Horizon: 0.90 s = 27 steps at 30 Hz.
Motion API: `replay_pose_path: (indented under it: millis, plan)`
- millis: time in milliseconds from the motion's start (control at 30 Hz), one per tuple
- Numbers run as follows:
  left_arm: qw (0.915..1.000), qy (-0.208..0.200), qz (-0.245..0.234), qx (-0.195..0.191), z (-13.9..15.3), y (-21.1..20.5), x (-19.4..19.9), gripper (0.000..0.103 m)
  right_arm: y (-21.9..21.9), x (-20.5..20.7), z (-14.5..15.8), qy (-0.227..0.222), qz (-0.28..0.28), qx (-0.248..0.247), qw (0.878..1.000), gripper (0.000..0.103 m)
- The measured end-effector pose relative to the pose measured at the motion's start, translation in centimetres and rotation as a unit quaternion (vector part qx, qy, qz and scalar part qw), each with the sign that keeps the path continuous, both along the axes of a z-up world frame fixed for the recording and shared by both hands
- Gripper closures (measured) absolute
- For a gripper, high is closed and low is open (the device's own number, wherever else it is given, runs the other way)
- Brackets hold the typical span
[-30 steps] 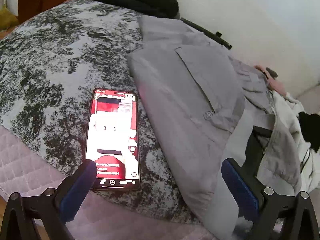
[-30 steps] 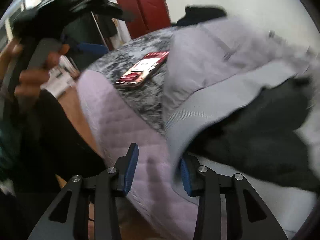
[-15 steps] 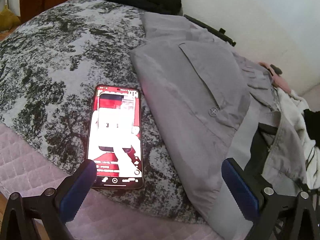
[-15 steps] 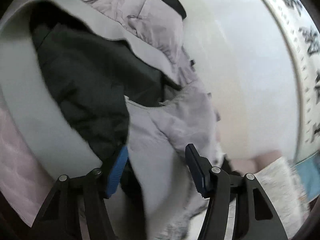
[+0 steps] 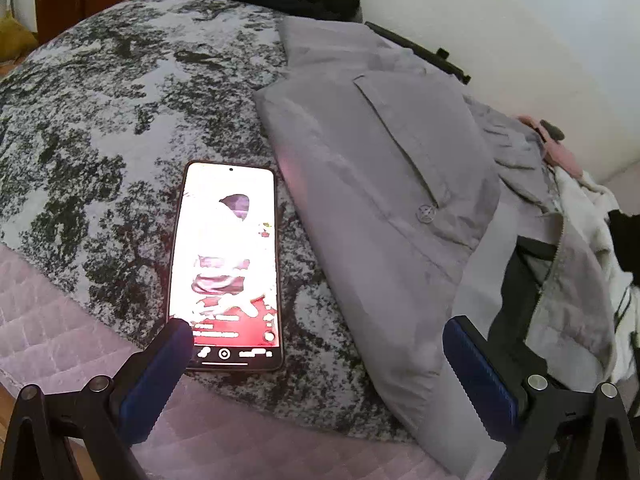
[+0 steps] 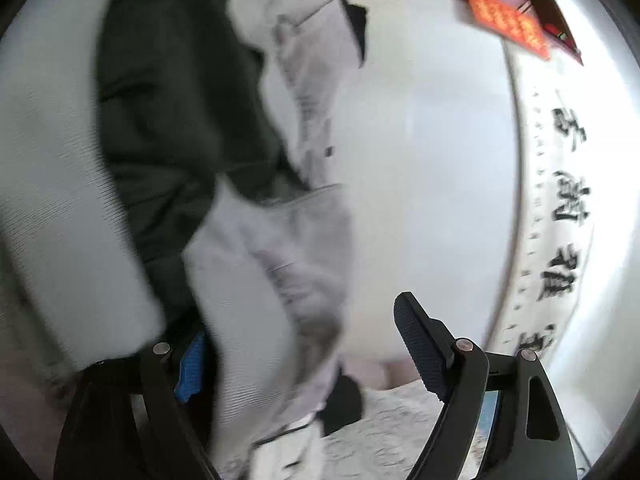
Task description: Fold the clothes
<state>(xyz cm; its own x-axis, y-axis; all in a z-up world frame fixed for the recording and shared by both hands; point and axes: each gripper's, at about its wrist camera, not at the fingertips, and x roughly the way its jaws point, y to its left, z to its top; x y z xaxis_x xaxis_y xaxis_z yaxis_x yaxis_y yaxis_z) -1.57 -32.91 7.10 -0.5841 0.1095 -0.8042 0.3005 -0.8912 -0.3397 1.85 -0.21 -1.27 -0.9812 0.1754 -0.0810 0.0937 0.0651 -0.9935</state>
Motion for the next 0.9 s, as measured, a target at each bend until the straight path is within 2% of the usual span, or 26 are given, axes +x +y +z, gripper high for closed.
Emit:
replay_pose_path:
  millis: [33, 67, 100, 133, 167, 233, 300, 400, 467, 500, 533, 600, 667, 700, 733, 767, 800, 833, 867, 900]
  plan:
    - [1.0, -0.001, 0.002, 0.001, 0.0, -0.1, 0.0, 0.0, -0.1, 0.1, 0.6, 0.005, 0.005, -0.008, 1.0, 0.021]
    - [1.0, -0.002, 0.003, 0.003, -0.1, -0.3, -0.1, 0.0, -0.2, 0.2, 1.3, 0.008, 0.011, -0.021, 1.0, 0.036]
    - [1.0, -0.001, 0.003, 0.004, -0.1, -0.3, -0.1, 0.0, -0.2, 0.4, 2.0, 0.009, 0.011, -0.034, 0.999, 0.073]
    - [1.0, -0.001, 0.003, 0.005, -0.1, -0.4, 0.0, 0.0, -0.2, 0.3, 2.7, 0.009, 0.006, -0.045, 0.999, 0.095]
    - [1.0, -0.001, 0.003, 0.006, 0.0, -0.4, 0.0, 0.0, 0.0, 0.2, 3.3, 0.01, -0.002, -0.056, 0.998, 0.1]
    - [1.0, 0.0, 0.003, 0.008, 0.0, -0.5, 0.0, 0.0, 0.4, -0.1, 5.2, 0.006, -0.011, -0.107, 0.994, 0.101]
    - [1.0, 0.001, 0.002, 0.008, 0.0, -0.4, 0.0, 0.0, 1.1, -1.1, 7.5, -0.006, -0.013, -0.201, 0.98, 0.101]
    - [1.0, 0.001, 0.0, 0.009, 0.1, -0.3, 0.0, 0.0, 1.4, 0.6, 12.2, -0.045, 0.008, -0.351, 0.935, 0.101]
    - [0.9999, 0.0, 0.0, 0.01, 0.1, -0.3, 0.0, 0.0, 1.4, 1.9, 14.1, -0.124, 0.024, -0.427, 0.895, 0.1]
    - [0.9999, 0.0, 0.0, 0.01, 0.1, -0.3, 0.0, 0.0, 1.4, 2.3, 14.1, -0.179, 0.022, -0.447, 0.876, 0.096]
    - [0.9999, 0.0, -0.001, 0.011, 0.1, -0.3, 0.1, 0.0, 1.0, 2.5, 13.6, -0.236, 0.008, -0.448, 0.862, 0.091]
    - [0.9999, -0.001, -0.001, 0.01, 0.0, -0.3, 0.1, 0.0, 0.5, 3.1, 11.6, -0.318, -0.017, -0.423, 0.848, 0.074]
    - [0.9999, -0.001, 0.0, 0.011, 0.0, -0.4, 0.2, 0.0, 0.7, 3.9, 9.9, -0.38, -0.034, -0.411, 0.828, 0.071]
    - [0.9999, -0.001, 0.001, 0.011, 0.0, -0.5, 0.2, 0.0, 1.4, 4.3, 9.5, -0.396, -0.037, -0.424, 0.813, 0.069]
    - [0.9999, -0.001, 0.002, 0.011, 0.0, -0.6, 0.2, 0.0, 2.3, 4.5, 10.0, -0.413, -0.036, -0.453, 0.789, 0.066]
    - [0.9999, -0.001, 0.004, 0.012, 0.0, -0.7, 0.2, 0.0, 3.0, 4.3, 11.0, -0.426, -0.029, -0.492, 0.759, 0.055]
    - [0.9999, -0.001, 0.005, 0.012, 0.0, -0.8, 0.2, 0.0, 3.6, 4.0, 11.9, -0.435, -0.019, -0.53, 0.728, 0.032]
    - [0.9999, -0.002, 0.007, 0.014, 0.0, -0.9, 0.2, 0.0, 4.0, 3.4, 13.2, -0.442, -0.005, -0.576, 0.688, 0.019]
    - [0.9998, -0.001, 0.008, 0.016, 0.1, -1.0, 0.2, 0.0, 4.1, 2.8, 14.1, -0.445, 0.007, -0.616, 0.65, 0.0]
    - [0.9998, -0.001, 0.008, 0.017, 0.1, -1.1, 0.2, 0.0, 4.0, 1.7, 14.6, -0.449, 0.013, -0.646, 0.617, 0.001]
